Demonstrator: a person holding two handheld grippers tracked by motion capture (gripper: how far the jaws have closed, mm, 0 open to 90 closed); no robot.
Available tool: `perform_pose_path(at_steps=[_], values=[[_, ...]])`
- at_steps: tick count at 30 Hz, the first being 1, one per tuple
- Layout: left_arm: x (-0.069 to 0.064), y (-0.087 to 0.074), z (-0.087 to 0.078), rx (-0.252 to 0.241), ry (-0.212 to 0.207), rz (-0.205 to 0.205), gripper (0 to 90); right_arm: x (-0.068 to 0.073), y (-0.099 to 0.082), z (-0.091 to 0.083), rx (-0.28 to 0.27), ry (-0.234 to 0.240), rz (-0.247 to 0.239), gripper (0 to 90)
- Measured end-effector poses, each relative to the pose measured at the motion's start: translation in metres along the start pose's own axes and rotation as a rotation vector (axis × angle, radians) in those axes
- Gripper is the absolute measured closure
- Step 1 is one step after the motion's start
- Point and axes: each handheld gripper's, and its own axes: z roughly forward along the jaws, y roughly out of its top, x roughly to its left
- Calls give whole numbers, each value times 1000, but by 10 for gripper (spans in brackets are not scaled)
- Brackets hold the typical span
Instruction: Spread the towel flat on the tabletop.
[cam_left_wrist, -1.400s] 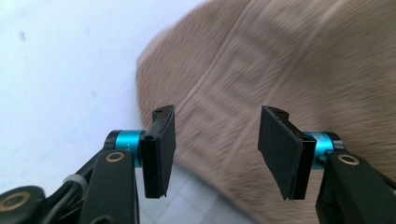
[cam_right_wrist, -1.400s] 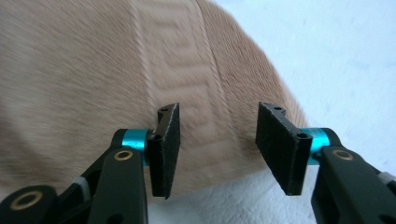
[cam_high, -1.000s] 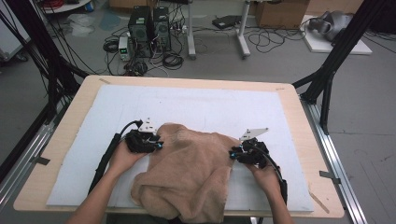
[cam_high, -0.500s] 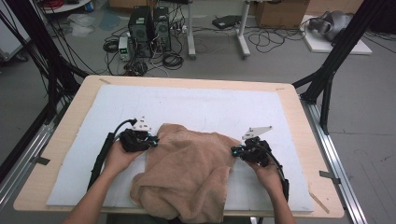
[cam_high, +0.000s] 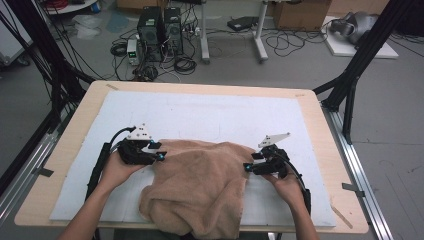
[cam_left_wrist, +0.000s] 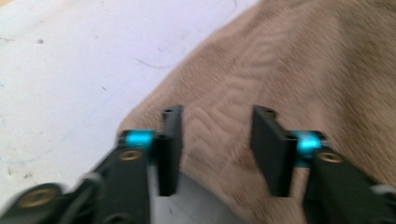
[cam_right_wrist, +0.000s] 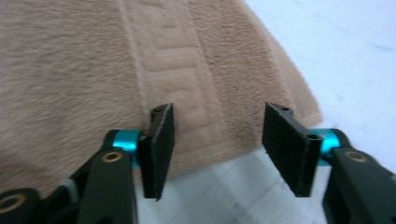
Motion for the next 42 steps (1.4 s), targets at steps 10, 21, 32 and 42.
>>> perform_pose_path(at_steps=[10,21,32,42], values=[[3,-7,33,120,6,-8,534,-11,2,-2,-8,-51,27,500],[2,-7,33,127,47,-24,642,-5,7,10,57,-16,-11,762],[-1,-5,27,119,55,1,853,-6,12,2,38,-11,-17,858],[3,4,-15,-50,97,-43,859,4,40,-33,-58,-20,-84,858]])
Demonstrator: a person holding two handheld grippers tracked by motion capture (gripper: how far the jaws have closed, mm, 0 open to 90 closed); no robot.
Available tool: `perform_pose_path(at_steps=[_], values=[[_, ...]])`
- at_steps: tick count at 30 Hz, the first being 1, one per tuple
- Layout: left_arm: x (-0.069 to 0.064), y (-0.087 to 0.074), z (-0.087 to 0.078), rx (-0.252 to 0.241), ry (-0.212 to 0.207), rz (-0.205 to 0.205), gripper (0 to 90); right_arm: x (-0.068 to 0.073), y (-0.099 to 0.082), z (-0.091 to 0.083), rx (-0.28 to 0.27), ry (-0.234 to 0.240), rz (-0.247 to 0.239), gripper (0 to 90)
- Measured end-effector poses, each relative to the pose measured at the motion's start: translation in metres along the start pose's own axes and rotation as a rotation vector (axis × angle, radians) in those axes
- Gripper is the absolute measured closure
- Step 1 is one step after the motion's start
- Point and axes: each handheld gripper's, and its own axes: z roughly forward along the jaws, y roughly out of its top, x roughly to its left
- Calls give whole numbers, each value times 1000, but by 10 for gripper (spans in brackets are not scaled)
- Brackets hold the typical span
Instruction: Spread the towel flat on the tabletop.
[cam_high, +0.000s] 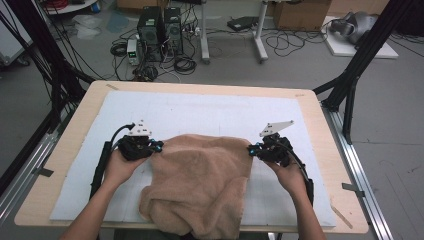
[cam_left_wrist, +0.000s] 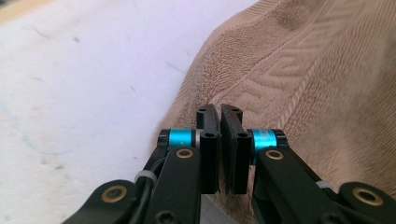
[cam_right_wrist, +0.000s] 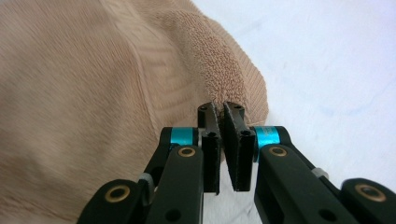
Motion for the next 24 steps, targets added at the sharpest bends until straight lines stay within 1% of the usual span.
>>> perform_pose_path(at_steps=[1,2,3,4,5,6,8,9,11,13,14,16,17,19,20,21,24], values=[[1,1,-5,-21,5,-11,859,2,8,-6,-20,-1,-13,858],[3,3,-9,-40,8,-18,859,4,12,-8,-31,-3,-24,858],[4,4,-14,-58,10,-28,859,4,12,-8,-31,-3,-24,858],[6,6,-18,-74,11,-35,859,6,16,-11,-39,-2,-25,858],[7,8,-22,-88,14,-41,859,9,24,-16,-56,1,-44,858],[8,10,-26,-103,18,-44,859,9,24,-16,-56,1,-44,858],[10,14,-33,-127,29,-47,859,11,32,-20,-70,1,-61,859],[11,16,-36,-139,29,-52,859,14,39,-24,-85,1,-73,858],[12,21,-44,-169,31,-58,859,15,42,-26,-90,2,-83,858],[12,26,-52,-184,32,-48,859,16,47,-31,-104,11,-87,858],[12,28,-55,-187,30,-44,859,19,51,-35,-112,14,-95,858],[10,30,-58,-173,34,-25,859,20,51,-37,-113,19,-103,858],[9,29,-58,-158,33,-20,859,20,52,-38,-116,22,-104,858],[8,27,-57,-135,23,-13,859,21,51,-37,-103,34,-104,858],[7,25,-56,-124,22,-8,858,20,47,-32,-88,51,-98,858],[7,23,-54,-114,21,-5,858,20,47,-32,-88,51,-98,858],[11,21,-45,-97,35,-14,859,17,41,-21,-62,68,-86,858]])
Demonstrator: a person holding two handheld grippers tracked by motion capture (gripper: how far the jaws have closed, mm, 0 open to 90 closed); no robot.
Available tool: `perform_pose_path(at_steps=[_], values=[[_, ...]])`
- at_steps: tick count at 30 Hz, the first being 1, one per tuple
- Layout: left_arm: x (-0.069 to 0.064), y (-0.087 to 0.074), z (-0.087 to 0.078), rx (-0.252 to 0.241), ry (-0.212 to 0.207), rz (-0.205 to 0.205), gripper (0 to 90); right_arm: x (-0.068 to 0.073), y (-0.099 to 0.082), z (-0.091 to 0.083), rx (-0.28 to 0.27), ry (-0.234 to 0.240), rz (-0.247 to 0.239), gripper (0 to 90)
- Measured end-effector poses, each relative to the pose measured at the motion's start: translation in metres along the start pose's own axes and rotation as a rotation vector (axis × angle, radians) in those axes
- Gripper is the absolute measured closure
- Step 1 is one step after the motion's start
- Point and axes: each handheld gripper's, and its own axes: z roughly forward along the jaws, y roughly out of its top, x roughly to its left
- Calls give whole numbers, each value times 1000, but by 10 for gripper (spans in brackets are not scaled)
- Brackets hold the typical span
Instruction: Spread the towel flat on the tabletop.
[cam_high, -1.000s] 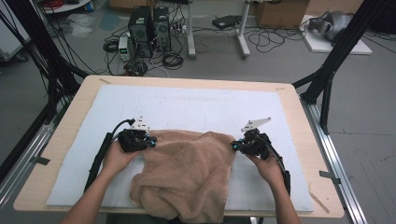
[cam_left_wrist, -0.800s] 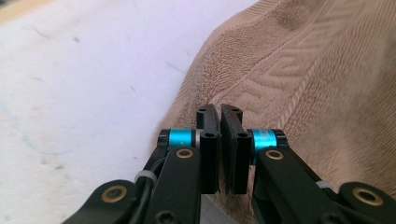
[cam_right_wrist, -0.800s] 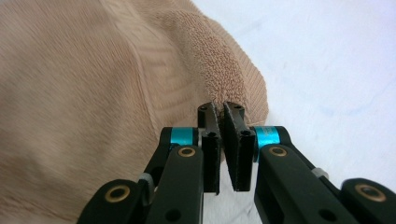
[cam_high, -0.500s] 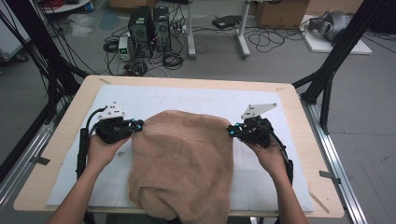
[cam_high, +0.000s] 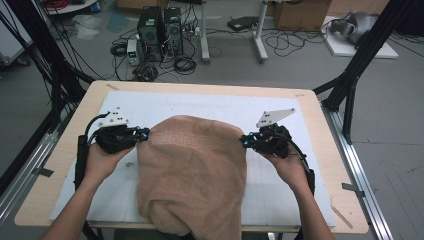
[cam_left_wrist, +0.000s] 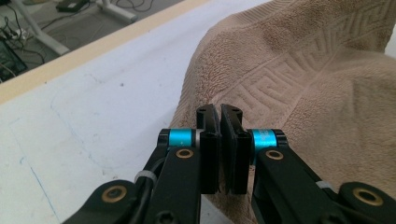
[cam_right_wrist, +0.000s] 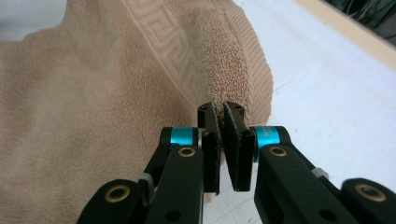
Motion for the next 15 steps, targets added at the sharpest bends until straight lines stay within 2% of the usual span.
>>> perform_pose_path(at_steps=[1,2,3,5,6,7,8,9,10,11,12,13,14,15], values=[[5,3,4,-4,12,-6,860,-3,0,4,3,2,7,859],[11,9,9,-14,31,-17,862,-17,7,8,16,-26,12,860],[19,21,16,-5,60,-20,862,-17,7,8,16,-26,12,860],[37,57,32,-27,161,-18,862,-45,31,7,-6,-66,59,860],[45,76,40,-35,229,-11,856,-62,47,5,-17,-107,86,856],[52,92,47,-32,290,-22,801,-78,61,4,-15,-182,109,801],[58,104,51,-39,299,-75,683,-92,71,2,-14,-255,152,598],[63,110,52,-62,255,-137,570,-104,77,2,-20,-284,232,478],[65,110,53,-88,220,-154,541,-111,78,2,-26,-250,284,516],[65,107,54,-85,208,-126,563,-112,78,2,-21,-241,274,517],[63,102,55,-57,209,-92,559,-110,75,4,-10,-249,242,534],[62,93,55,-35,206,-63,549,-105,70,7,-2,-233,218,544],[60,83,57,-22,203,-60,547,-101,64,10,4,-220,199,543],[59,71,57,-10,186,-74,547,-96,57,14,17,-205,192,543]])
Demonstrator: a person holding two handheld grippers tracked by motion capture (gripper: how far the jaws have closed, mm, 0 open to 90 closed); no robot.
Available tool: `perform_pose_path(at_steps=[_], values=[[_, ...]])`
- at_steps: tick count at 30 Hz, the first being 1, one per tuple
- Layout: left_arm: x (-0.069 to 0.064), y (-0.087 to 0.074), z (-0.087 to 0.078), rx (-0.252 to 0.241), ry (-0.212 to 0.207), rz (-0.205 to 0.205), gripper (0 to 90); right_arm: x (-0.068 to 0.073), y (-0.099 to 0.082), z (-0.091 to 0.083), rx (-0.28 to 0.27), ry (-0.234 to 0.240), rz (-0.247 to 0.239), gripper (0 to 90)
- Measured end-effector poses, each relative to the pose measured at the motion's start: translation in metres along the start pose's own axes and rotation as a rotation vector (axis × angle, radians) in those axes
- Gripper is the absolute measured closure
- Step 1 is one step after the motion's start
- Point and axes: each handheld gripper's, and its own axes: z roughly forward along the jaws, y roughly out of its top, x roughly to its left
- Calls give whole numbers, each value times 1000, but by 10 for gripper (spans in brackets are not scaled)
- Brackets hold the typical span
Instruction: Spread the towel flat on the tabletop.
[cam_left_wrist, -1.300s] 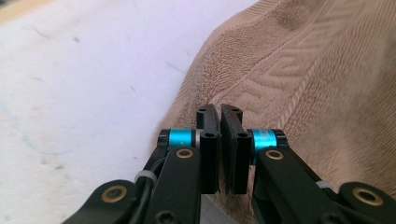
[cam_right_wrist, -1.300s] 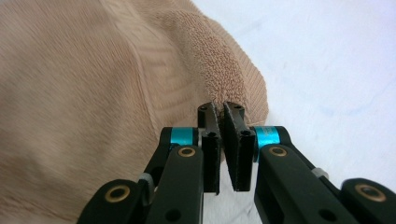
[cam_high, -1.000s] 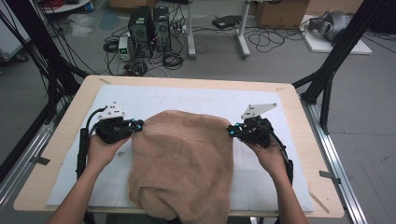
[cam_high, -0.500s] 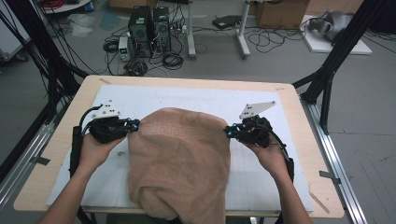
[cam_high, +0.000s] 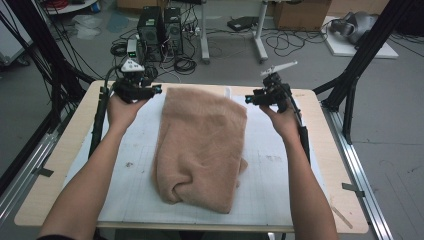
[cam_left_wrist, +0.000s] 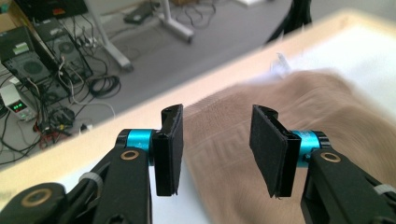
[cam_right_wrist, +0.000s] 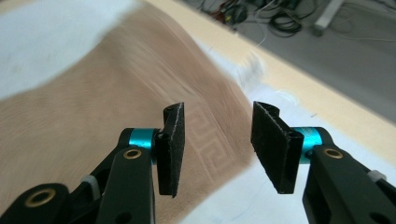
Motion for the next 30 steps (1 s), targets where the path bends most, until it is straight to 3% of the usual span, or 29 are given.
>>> perform_pose_path(at_steps=[2,6,8,12,14,15,19,23,26,29,30], values=[[-4,-23,-2,8,-38,-22,546,9,-16,6,29,28,-25,529],[-20,-61,-11,4,-111,-13,538,32,-44,6,28,76,-69,510],[-31,-76,-17,19,-141,12,529,46,-56,1,16,117,-80,496],[-49,-99,-34,11,-195,41,498,75,-80,-13,-38,177,-115,480],[-59,-108,-42,42,-211,85,490,88,-91,-18,-51,201,-127,474],[-65,-113,-47,35,-221,92,473,93,-97,-19,-59,210,-128,470],[-81,-133,-63,23,-284,103,468,117,-116,-18,-48,261,-169,451],[-92,-153,-71,52,-325,107,469,136,-138,-9,-1,294,-211,453],[-97,-165,-68,103,-330,136,504,144,-149,1,20,280,-234,473],[-100,-174,-57,171,-335,157,586,150,-153,12,39,265,-234,558],[-101,-174,-56,157,-332,162,625,152,-153,16,47,259,-243,605]])
